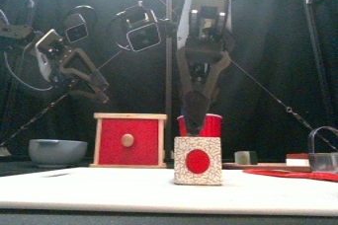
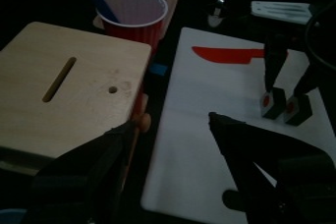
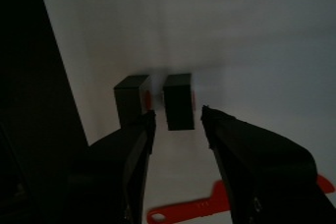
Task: Move cut sushi onto plate
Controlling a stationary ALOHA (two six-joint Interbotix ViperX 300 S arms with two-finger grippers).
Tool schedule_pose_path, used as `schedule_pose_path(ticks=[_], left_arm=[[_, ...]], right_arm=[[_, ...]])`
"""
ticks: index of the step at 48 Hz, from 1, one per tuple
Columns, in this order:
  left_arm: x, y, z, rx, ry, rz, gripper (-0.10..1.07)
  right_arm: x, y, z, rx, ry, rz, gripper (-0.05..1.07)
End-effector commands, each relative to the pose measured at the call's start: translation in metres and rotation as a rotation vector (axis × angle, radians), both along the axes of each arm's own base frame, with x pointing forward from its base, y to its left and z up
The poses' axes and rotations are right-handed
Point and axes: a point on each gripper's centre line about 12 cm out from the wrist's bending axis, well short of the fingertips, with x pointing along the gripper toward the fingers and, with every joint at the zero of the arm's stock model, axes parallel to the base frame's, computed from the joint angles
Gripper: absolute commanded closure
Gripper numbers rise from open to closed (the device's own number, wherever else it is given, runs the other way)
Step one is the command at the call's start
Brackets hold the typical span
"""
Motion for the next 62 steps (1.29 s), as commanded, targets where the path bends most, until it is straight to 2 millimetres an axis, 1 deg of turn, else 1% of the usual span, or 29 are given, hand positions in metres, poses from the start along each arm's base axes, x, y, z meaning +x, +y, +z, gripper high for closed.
schedule_pose_path(ticks=[1, 14, 26, 36, 44, 47, 57, 62], left_arm=[[0.006, 0.002, 0.008, 0.0, -0.028, 0.008, 0.03], [0.006, 0.003, 0.009, -0.007, -0.03, 0.015, 0.03], [0.006, 0.003, 0.009, -0.007, -0.03, 0.015, 0.03], [0.006, 0.003, 0.009, -0.008, -0.029, 0.015, 0.03], [0.006, 0.003, 0.008, -0.008, -0.027, 0.015, 0.03], [0.006, 0.002, 0.009, -0.007, -0.03, 0.013, 0.03], [0.006, 0.003, 0.009, -0.008, -0.029, 0.015, 0.03], [0.006, 0.003, 0.008, -0.009, -0.027, 0.016, 0.03]], right_arm=[[0.005, 0.001, 0.015, 0.002, -0.043, 0.007, 0.23], [0.008, -0.005, 0.009, -0.031, -0.039, 0.014, 0.23], [0.01, -0.007, 0.012, -0.047, -0.049, 0.022, 0.23], [0.01, -0.007, -0.002, -0.049, -0.02, 0.024, 0.23], [0.01, -0.007, -0.005, -0.05, -0.014, 0.024, 0.24], [0.01, -0.007, -0.005, -0.053, -0.014, 0.024, 0.26], [0.011, -0.007, -0.003, -0.05, -0.018, 0.018, 0.4], [0.007, -0.009, 0.0, -0.051, -0.016, 0.007, 0.42]])
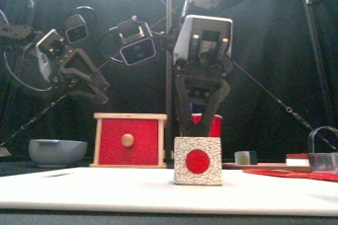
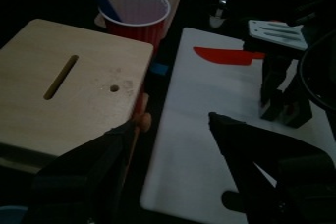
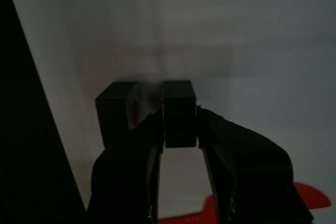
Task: Move cut sushi onto plate
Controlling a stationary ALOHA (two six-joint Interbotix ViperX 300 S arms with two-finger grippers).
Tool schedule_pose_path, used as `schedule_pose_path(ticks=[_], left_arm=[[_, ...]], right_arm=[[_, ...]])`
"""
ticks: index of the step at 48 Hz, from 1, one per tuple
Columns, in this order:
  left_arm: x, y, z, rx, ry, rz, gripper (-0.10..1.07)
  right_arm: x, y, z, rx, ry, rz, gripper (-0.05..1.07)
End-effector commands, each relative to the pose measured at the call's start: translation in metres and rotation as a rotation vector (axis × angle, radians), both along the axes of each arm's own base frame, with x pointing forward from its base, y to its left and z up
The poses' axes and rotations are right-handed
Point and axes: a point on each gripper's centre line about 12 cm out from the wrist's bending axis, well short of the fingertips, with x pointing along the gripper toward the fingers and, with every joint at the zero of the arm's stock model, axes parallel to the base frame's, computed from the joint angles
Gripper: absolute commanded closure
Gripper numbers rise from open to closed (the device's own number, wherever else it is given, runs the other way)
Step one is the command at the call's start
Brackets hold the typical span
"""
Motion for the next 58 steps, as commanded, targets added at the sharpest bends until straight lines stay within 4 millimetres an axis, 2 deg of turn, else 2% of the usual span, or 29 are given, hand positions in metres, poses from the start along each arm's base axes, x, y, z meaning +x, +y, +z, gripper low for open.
schedule_pose_path(ticks=[1, 8, 14, 25, 34, 41, 51, 58], left_arm=[[0.006, 0.001, 0.008, 0.003, -0.027, 0.003, 0.03], [0.006, 0.002, 0.008, 0.0, -0.026, 0.007, 0.03], [0.005, 0.002, 0.007, 0.001, -0.025, 0.006, 0.03], [0.005, 0.002, 0.007, 0.001, -0.023, 0.008, 0.03], [0.006, 0.002, 0.008, 0.01, -0.026, 0.003, 0.03], [0.006, 0.002, 0.008, 0.017, -0.024, -0.004, 0.03], [0.006, 0.002, 0.009, 0.019, -0.025, -0.005, 0.03], [0.005, 0.001, 0.007, 0.019, -0.02, -0.008, 0.03]], right_arm=[[-0.001, -0.003, 0.021, 0.004, -0.044, -0.011, 0.42], [-0.022, -0.023, 0.041, 0.013, -0.061, -0.08, 0.41], [-0.059, -0.052, 0.05, 0.03, -0.048, -0.221, 0.41], [-0.136, -0.114, 0.05, 0.019, -0.02, -0.544, 0.41], [-0.179, -0.162, 0.043, -0.026, -0.008, -0.776, 0.41], [-0.199, -0.198, 0.041, -0.051, -0.01, -0.921, 0.42], [-0.208, -0.252, 0.038, -0.04, -0.073, -1.108, 0.42], [-0.217, -0.273, 0.027, -0.033, -0.062, -1.181, 0.41]])
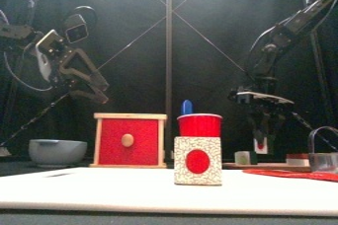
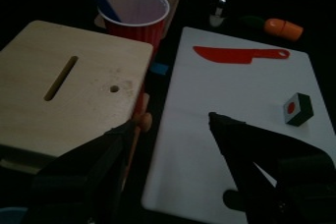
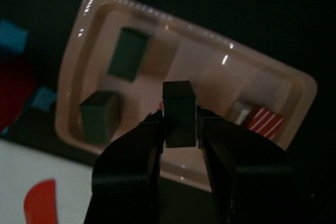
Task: Move cut sushi onto plate
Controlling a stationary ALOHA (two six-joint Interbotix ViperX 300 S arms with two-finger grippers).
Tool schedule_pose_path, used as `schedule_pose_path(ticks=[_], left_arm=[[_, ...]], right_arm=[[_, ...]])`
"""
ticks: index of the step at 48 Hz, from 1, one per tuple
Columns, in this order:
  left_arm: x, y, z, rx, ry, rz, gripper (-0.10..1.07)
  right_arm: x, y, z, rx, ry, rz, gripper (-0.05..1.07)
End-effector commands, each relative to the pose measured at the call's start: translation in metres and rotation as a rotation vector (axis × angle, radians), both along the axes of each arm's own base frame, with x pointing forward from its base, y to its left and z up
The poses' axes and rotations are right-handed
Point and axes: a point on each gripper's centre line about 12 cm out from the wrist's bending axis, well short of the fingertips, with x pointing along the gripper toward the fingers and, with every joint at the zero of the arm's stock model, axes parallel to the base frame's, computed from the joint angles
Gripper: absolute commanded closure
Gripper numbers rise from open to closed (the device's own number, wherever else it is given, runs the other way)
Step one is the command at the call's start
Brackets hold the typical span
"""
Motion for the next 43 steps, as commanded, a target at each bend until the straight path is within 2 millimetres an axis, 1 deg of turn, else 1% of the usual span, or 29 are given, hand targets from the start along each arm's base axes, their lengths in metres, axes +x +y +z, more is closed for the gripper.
schedule_pose_path(ticks=[1, 7, 16, 23, 28, 34, 39, 43], left_arm=[[0.005, 0.001, 0.007, 0.007, -0.022, -0.001, 0.03], [0.003, 0.001, 0.004, 0.007, -0.014, 0.0, 0.03], [0.001, 0.001, 0.001, 0.008, -0.005, -0.002, 0.03], [0.002, 0.0, 0.003, 0.017, -0.01, -0.009, 0.03], [0.003, 0.0, 0.004, 0.023, -0.009, -0.014, 0.03], [0.003, 0.001, 0.004, 0.021, -0.011, -0.012, 0.03], [0.003, 0.001, 0.005, 0.022, -0.014, -0.01, 0.03], [0.004, 0.002, 0.005, 0.021, -0.016, -0.008, 0.03]], right_arm=[[0.0, -0.014, 0.005, -0.022, -0.035, -0.038, 0.41], [0.0, -0.018, -0.004, -0.007, -0.032, -0.054, 0.4], [0.003, -0.019, -0.012, 0.005, -0.031, -0.058, 0.36], [0.003, -0.019, -0.014, 0.015, -0.038, -0.07, 0.29], [0.002, -0.019, -0.014, 0.016, -0.037, -0.071, 0.26], [0.002, -0.017, -0.008, 0.009, -0.047, -0.066, 0.25], [0.003, -0.014, 0.005, -0.01, -0.073, -0.063, 0.25], [0.005, -0.007, 0.017, -0.024, -0.091, -0.039, 0.25]])
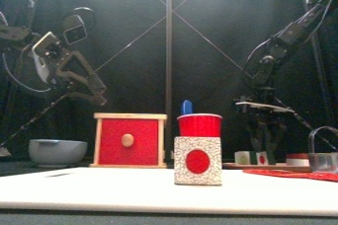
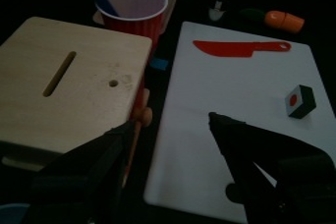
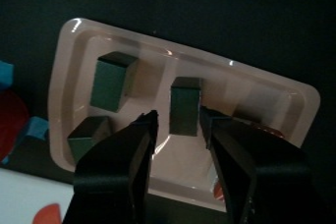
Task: Move cut sushi onto plate
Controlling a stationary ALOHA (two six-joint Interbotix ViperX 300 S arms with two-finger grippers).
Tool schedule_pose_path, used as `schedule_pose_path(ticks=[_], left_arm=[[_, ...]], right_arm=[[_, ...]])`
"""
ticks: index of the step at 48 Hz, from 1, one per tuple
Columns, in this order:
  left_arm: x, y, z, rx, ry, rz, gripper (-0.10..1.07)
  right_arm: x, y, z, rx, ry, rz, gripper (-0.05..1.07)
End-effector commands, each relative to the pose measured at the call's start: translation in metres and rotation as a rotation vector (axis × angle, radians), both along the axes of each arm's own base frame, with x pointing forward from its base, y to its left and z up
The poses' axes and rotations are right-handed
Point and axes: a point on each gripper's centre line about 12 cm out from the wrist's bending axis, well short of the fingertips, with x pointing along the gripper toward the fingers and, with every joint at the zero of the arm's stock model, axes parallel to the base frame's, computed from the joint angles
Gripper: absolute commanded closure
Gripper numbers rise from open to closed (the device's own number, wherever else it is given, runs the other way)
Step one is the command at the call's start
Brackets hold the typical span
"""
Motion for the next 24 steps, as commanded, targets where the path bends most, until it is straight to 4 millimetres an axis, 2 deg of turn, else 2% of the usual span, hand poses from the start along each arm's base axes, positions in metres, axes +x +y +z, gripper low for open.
schedule_pose_path(ticks=[1, 5, 15, 24], left_arm=[[0.007, 0.002, 0.01, 0.006, -0.032, 0.006, 0.03], [0.008, 0.003, 0.011, 0.003, -0.035, 0.007, 0.03], [0.008, 0.003, 0.011, -0.001, -0.038, 0.009, 0.03], [0.01, 0.003, 0.013, -0.01, -0.045, 0.018, 0.03]], right_arm=[[0.007, 0.006, 0.029, -0.051, -0.065, 0.026, 0.25], [0.011, 0.022, 0.04, -0.058, -0.071, 0.079, 0.25], [0.035, 0.088, 0.062, -0.069, -0.108, 0.313, 0.25], [0.064, 0.158, 0.063, -0.025, -0.143, 0.553, 0.25]])
